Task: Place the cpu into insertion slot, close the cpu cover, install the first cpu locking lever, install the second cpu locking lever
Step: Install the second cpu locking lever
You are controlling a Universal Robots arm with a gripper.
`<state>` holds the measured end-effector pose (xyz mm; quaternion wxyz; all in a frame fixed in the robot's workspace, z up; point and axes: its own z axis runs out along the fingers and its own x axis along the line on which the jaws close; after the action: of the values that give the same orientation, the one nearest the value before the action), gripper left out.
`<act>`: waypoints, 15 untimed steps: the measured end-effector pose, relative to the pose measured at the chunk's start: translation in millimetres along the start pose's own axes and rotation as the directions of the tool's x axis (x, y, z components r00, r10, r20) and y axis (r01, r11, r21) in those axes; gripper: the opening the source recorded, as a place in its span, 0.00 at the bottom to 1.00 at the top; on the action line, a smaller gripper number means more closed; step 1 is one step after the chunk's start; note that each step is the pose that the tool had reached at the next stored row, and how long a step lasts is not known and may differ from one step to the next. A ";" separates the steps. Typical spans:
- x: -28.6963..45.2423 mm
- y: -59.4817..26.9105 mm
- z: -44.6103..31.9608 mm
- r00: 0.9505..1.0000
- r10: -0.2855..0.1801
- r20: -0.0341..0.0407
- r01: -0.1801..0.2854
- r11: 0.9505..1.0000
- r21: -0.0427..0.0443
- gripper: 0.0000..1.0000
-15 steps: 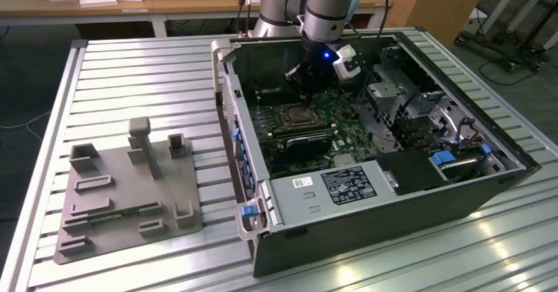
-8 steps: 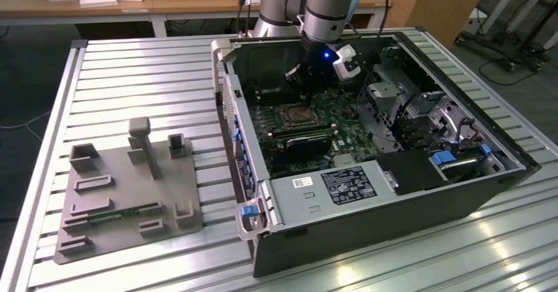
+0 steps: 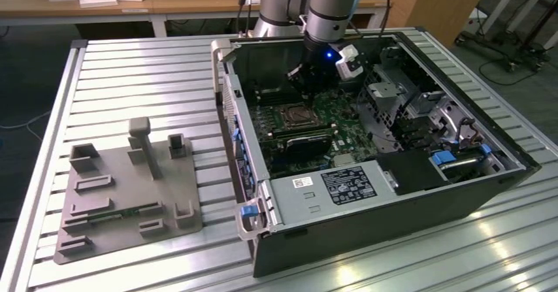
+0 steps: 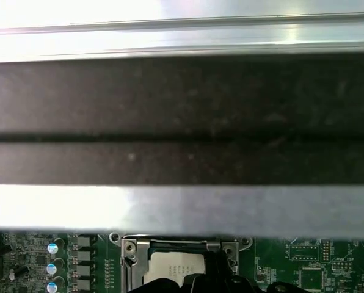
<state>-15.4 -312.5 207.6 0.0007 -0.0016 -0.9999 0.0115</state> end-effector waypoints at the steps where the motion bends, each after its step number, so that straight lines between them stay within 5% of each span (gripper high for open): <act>1: 0.0 0.0 0.0 1.000 0.000 0.000 0.000 1.000 0.000 0.10; 15: 0.0 -1.6 -16.2 1.000 0.000 0.000 0.000 1.000 0.008 0.10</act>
<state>-15.4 -313.7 223.8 0.0007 -0.0016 -0.9999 0.0155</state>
